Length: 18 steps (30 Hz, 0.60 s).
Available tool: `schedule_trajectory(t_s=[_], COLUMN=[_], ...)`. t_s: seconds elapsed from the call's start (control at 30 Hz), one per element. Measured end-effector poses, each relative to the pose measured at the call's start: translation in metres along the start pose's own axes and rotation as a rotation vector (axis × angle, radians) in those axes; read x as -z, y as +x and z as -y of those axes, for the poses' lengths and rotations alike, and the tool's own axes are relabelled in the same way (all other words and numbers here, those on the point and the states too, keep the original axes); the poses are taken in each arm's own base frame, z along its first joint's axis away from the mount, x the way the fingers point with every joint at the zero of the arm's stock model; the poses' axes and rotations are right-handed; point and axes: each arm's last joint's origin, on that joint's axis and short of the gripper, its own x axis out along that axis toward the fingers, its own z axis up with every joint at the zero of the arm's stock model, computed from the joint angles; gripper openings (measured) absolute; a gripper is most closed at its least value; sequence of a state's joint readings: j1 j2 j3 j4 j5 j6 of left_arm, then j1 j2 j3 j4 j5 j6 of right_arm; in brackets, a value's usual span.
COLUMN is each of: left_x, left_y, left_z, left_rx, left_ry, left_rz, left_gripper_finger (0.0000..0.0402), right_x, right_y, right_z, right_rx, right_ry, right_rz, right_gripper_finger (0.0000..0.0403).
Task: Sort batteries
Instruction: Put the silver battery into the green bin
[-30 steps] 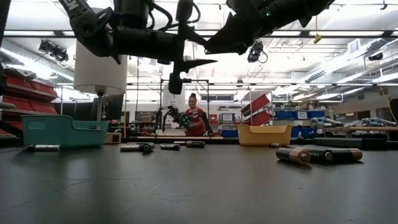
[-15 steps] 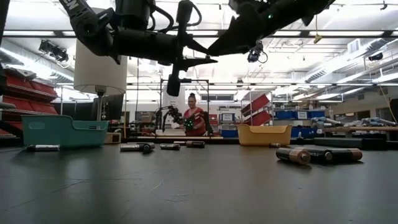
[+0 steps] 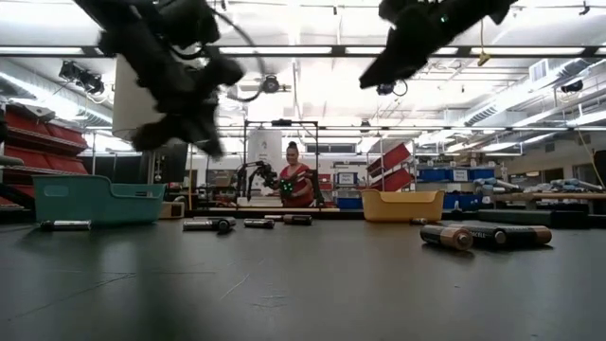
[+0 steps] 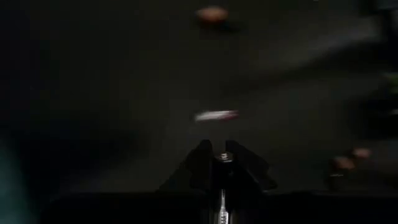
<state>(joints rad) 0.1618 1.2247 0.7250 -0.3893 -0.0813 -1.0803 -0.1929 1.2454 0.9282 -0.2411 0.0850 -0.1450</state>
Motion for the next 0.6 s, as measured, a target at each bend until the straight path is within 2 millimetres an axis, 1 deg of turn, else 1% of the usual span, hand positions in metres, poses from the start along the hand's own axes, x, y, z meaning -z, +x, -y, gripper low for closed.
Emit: schedule_trajectory(t_s=[0.1, 0.2, 0.3, 0.4, 0.53, 0.6], left_x=[0.007, 0.011, 0.015, 0.019, 0.022, 0.023], left_y=[-0.012, -0.019, -0.022, -0.025, -0.027, -0.027], left_z=[-0.013, -0.025, -0.033, -0.041, -0.046, -0.047], left_rx=[-0.126, -0.242, -0.344, -0.423, -0.494, -0.501], left_ry=[-0.026, -0.046, -0.064, -0.074, -0.078, -0.066], left_rz=[-0.035, -0.049, -0.077, -0.120, -0.166, -0.175], left_gripper_finger=[0.0045, 0.0046, 0.0046, 0.0054, 0.0087, 0.0107], right_x=[0.018, 0.026, 0.027, 0.022, 0.015, 0.013], right_y=[0.013, 0.024, 0.034, 0.039, 0.040, 0.039], right_z=[-0.002, -0.006, -0.010, -0.014, -0.014, -0.014], right_rx=[-0.008, -0.033, -0.091, -0.128, -0.141, -0.139], right_ry=[0.068, 0.132, 0.160, 0.159, 0.153, 0.140], right_rz=[-0.060, -0.076, -0.062, -0.008, 0.066, 0.089], right_gripper_finger=[0.0249, 0.0243, 0.0237, 0.0232, 0.0227, 0.0226])
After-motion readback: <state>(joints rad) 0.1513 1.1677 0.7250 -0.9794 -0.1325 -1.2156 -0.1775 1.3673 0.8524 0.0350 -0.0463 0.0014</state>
